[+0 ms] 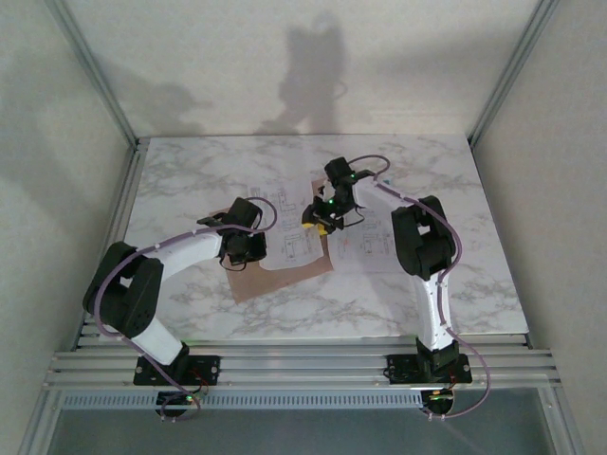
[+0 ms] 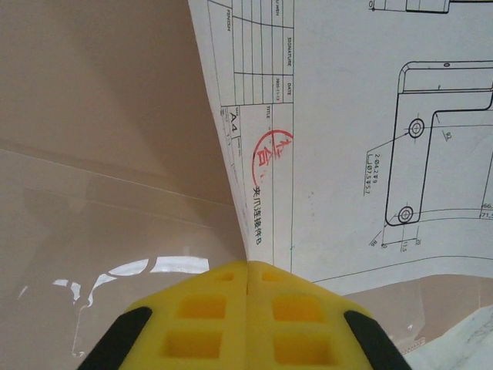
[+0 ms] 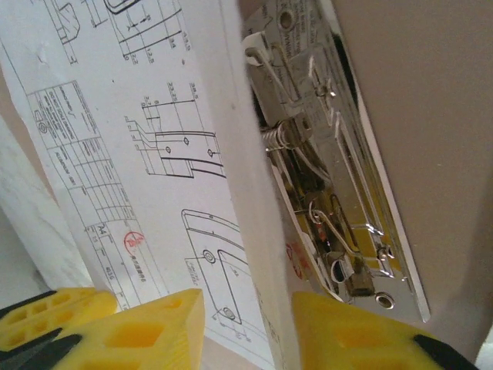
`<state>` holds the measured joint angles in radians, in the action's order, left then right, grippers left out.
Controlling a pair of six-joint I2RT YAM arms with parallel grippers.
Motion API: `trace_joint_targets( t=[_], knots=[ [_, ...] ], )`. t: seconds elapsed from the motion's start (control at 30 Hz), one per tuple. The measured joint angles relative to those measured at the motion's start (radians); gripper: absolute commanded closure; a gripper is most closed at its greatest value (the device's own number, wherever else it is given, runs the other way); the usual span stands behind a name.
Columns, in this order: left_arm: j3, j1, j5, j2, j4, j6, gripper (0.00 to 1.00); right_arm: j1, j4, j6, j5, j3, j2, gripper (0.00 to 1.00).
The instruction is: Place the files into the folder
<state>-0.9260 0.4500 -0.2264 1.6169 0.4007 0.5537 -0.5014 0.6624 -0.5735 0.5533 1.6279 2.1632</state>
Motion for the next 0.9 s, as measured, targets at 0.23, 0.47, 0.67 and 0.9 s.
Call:
trace_joint_targets(
  t=[0.23, 0.47, 0.67, 0.9],
  knots=[
    [0.000, 0.000, 0.000, 0.008, 0.000, -0.001, 1.00, -0.023, 0.016, 0.041, -0.056, 0.006, 0.000, 0.85],
    [0.010, -0.035, -0.006, -0.010, -0.008, 0.030, 0.68, -0.033, 0.042, 0.103, -0.163, 0.038, -0.001, 1.00],
    [0.058, -0.229, -0.016, -0.106, -0.006, 0.095, 0.58, -0.040, 0.016, 0.202, -0.304, -0.045, -0.121, 1.00],
    [0.060, -0.355, -0.016, -0.076, -0.007, 0.123, 0.74, -0.040, -0.082, 0.312, -0.405, -0.090, -0.291, 1.00]
  ],
)
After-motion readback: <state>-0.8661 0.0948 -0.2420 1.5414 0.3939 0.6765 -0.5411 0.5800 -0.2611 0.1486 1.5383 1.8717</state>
